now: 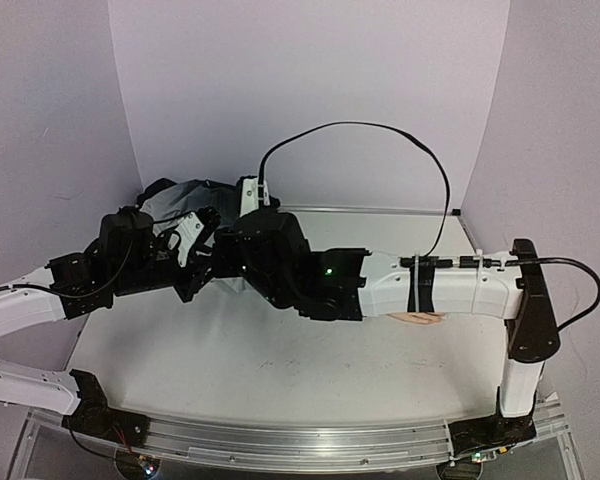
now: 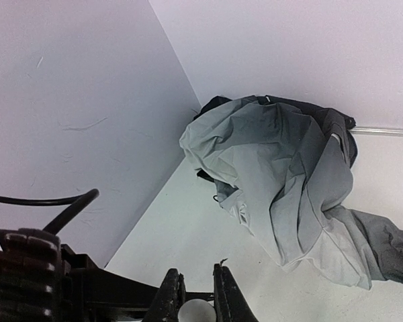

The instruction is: Paint the nails

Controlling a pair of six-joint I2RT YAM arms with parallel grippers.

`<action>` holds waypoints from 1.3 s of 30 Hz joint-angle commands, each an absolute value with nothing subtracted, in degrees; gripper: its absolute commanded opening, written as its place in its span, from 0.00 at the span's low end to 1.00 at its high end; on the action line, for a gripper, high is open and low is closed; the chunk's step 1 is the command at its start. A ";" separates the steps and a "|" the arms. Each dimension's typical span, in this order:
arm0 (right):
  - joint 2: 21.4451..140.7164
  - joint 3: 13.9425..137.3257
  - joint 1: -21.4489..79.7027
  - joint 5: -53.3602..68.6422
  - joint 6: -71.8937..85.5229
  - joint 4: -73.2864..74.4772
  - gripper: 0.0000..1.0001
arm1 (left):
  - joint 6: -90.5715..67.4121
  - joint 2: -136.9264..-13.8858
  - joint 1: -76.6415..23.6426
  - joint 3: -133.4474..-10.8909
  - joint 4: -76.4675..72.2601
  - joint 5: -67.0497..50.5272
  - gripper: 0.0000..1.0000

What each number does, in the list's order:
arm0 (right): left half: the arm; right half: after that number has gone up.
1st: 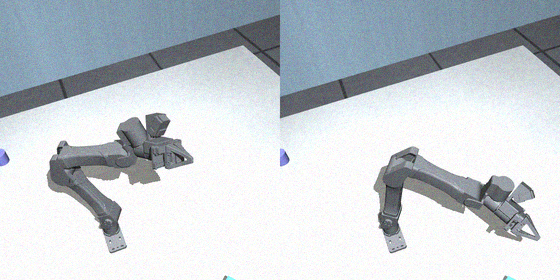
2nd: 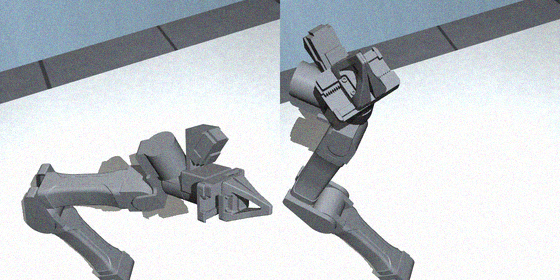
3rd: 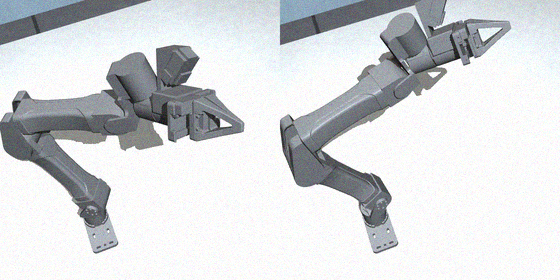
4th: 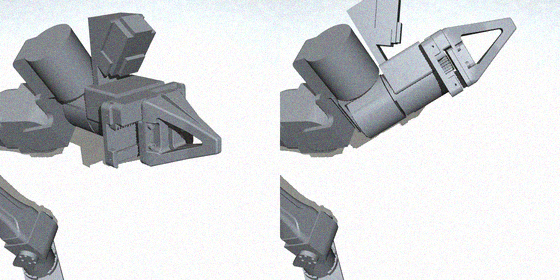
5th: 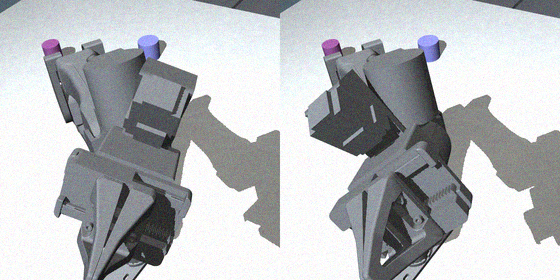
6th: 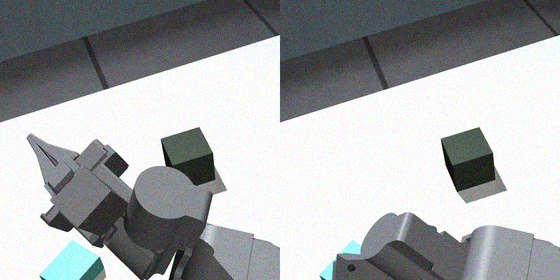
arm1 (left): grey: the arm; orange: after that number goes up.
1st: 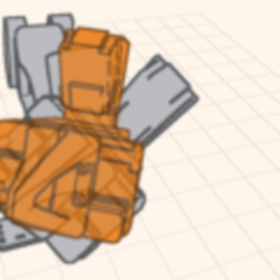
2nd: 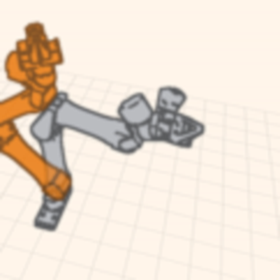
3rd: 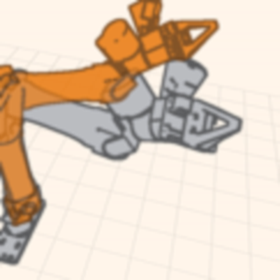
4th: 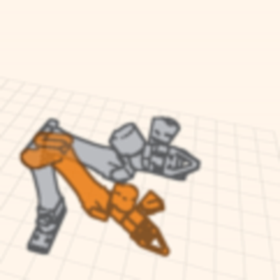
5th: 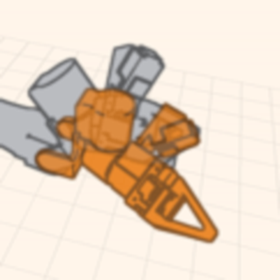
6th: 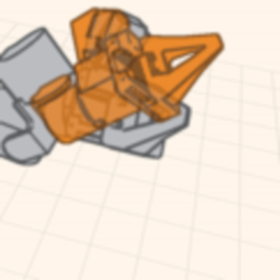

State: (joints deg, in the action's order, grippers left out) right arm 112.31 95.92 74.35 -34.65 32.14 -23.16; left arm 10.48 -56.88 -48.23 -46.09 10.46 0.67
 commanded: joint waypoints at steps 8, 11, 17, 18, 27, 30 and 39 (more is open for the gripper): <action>89.87 75.92 65.80 -6.00 23.00 -30.36 0.61 | 8.76 -56.67 -46.49 -48.58 2.20 -7.38 0.00; 83.38 67.38 60.83 6.35 21.86 -35.60 0.71 | 7.97 -57.77 -46.41 -49.44 2.19 -20.22 0.00; 78.94 59.21 57.18 29.17 18.51 -41.95 0.80 | 6.70 -60.75 -46.41 -51.48 2.10 -44.08 0.00; 79.35 59.42 57.21 32.12 18.22 -42.37 0.80 | 6.48 -61.32 -46.41 -51.70 2.11 -46.42 0.00; 87.20 64.99 57.22 41.93 19.39 -45.68 0.59 | 4.44 -65.13 -46.49 -52.96 2.09 -56.60 0.00; 89.87 66.99 57.26 43.50 20.56 -47.04 0.49 | 4.49 -65.02 -46.50 -53.00 2.11 -56.93 0.00; 94.34 71.17 57.67 47.25 23.72 -50.06 0.32 | 4.65 -64.83 -46.96 -52.74 2.10 -56.83 0.00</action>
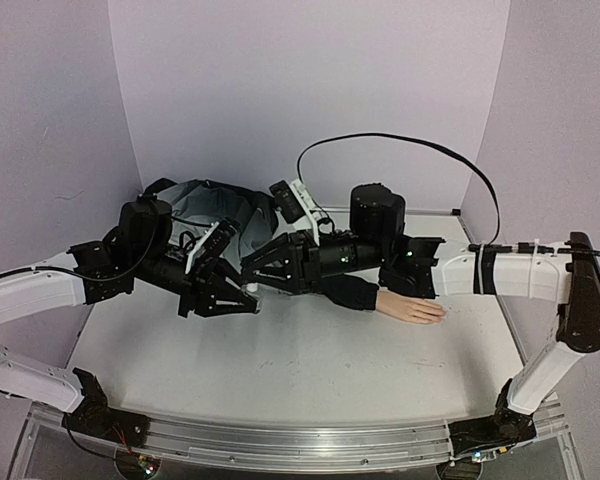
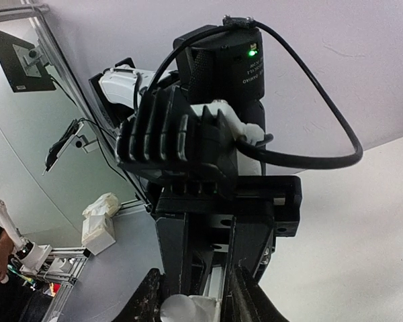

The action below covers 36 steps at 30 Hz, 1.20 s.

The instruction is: Paint the nails

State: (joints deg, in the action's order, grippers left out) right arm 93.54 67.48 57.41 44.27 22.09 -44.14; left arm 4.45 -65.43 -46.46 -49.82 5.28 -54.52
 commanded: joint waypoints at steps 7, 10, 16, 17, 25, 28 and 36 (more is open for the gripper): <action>96.76 72.99 58.84 48.63 24.30 -50.18 0.16 | 4.92 -64.18 -46.94 -52.56 2.09 -55.54 0.00; 96.43 72.68 59.00 48.32 24.32 -50.12 0.14 | 5.20 -63.70 -46.93 -52.39 2.10 -54.32 0.00; 95.70 71.81 59.14 47.73 23.40 -48.12 0.23 | 5.79 -62.60 -46.93 -51.88 2.09 -50.47 0.00; 95.45 71.38 59.15 47.54 23.38 -48.10 0.24 | 5.92 -62.45 -46.93 -51.78 2.06 -50.11 0.00; 92.90 69.36 59.15 44.23 23.10 -47.83 0.01 | 6.12 -62.66 -46.93 -51.77 2.09 -49.31 0.00; 93.08 70.49 59.62 39.91 22.06 -44.57 0.00 | 6.14 -62.31 -46.93 -51.69 2.10 -45.51 0.00; 98.01 79.45 73.72 -25.86 20.12 -28.40 0.00 | 9.19 -58.17 -46.85 -48.74 2.94 3.15 0.00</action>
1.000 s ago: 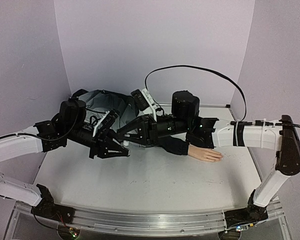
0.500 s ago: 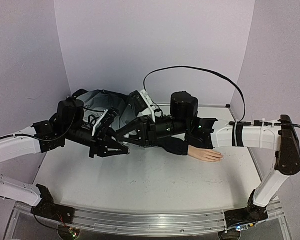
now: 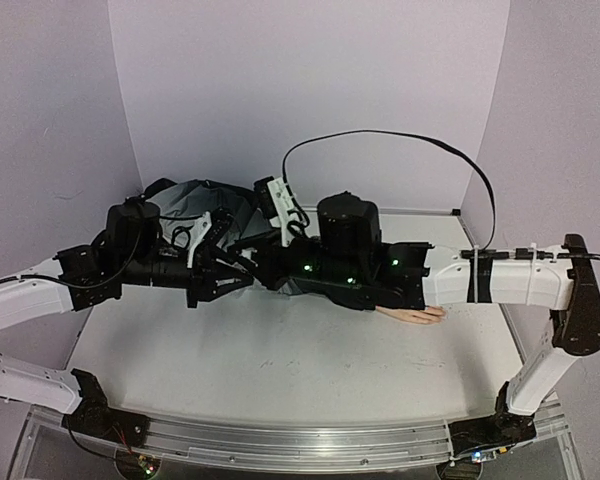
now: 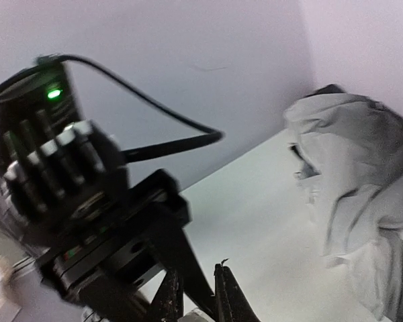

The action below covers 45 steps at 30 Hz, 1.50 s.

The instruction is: Paint the nails

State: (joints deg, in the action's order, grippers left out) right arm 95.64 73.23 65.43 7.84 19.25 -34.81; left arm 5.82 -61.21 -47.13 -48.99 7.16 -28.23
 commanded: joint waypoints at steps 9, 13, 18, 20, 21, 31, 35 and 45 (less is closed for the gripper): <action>99.52 81.36 74.48 -33.60 21.02 -29.26 0.00 | 9.37 -56.71 -46.89 -49.30 3.16 -10.84 0.73; 94.61 73.10 69.11 -32.49 23.76 -30.04 0.00 | 9.54 -55.21 -46.85 -49.15 3.16 -14.83 0.98; 93.03 60.53 67.06 -31.18 21.93 -35.79 0.00 | 9.57 -53.79 -46.85 -48.76 3.16 -9.65 0.99; 93.43 56.74 67.06 -29.30 21.93 -38.68 0.00 | 9.31 -53.38 -46.85 -48.54 3.12 -4.03 0.99; 93.69 54.90 67.06 -28.83 22.23 -40.47 0.00 | 9.23 -53.22 -46.81 -48.39 3.11 -1.23 0.99; 102.88 44.81 67.74 -32.23 23.90 -54.78 0.02 | 9.50 -52.55 -46.76 -47.80 3.08 12.74 0.99; 106.58 42.96 68.01 -31.78 25.30 -60.43 0.03 | 9.52 -52.99 -46.76 -47.77 3.16 12.74 1.00; 111.04 40.32 68.82 -31.99 28.79 -66.29 0.18 | 9.69 -53.00 -46.76 -47.81 3.11 13.16 1.00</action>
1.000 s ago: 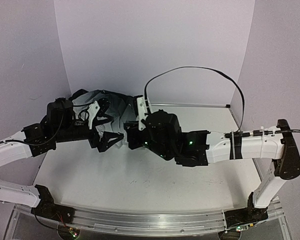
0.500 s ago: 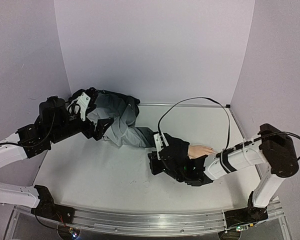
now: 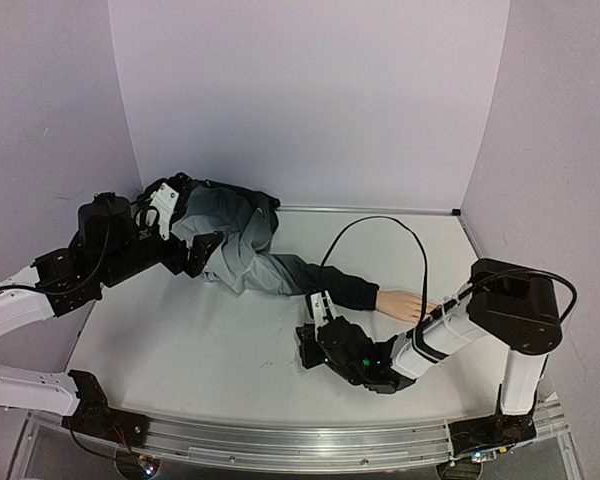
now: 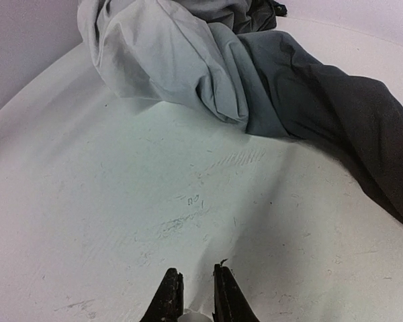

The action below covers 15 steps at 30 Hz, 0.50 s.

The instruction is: Paint the nails

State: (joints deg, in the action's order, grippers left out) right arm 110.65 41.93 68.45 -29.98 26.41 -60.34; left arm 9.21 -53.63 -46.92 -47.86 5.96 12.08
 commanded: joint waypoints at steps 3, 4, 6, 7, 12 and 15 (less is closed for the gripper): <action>110.80 40.13 68.82 -31.99 28.47 -66.45 0.29 | 9.72 -52.94 -46.76 -47.74 3.11 13.18 1.00; 110.67 40.16 68.84 -31.87 28.27 -66.34 0.33 | 9.75 -52.91 -46.76 -47.79 3.16 13.18 1.00; 109.64 40.57 68.82 -32.03 27.76 -65.32 0.43 | 9.77 -52.91 -46.78 -47.81 3.16 13.18 0.99; 108.90 40.95 68.82 -32.18 27.51 -64.16 0.48 | 9.78 -52.92 -46.76 -47.75 3.16 13.25 0.99; 101.90 45.62 68.48 -34.58 26.33 -50.90 0.67 | 7.01 -53.50 -45.26 -47.97 3.07 14.66 0.99; 95.95 47.80 65.42 -34.02 26.16 -42.12 0.74 | 2.91 -53.80 -41.30 -48.73 3.86 13.93 0.99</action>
State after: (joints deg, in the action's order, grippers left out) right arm 105.62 42.81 67.94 -31.57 26.85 -52.14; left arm 7.57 -53.69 -45.41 -47.86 5.96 12.82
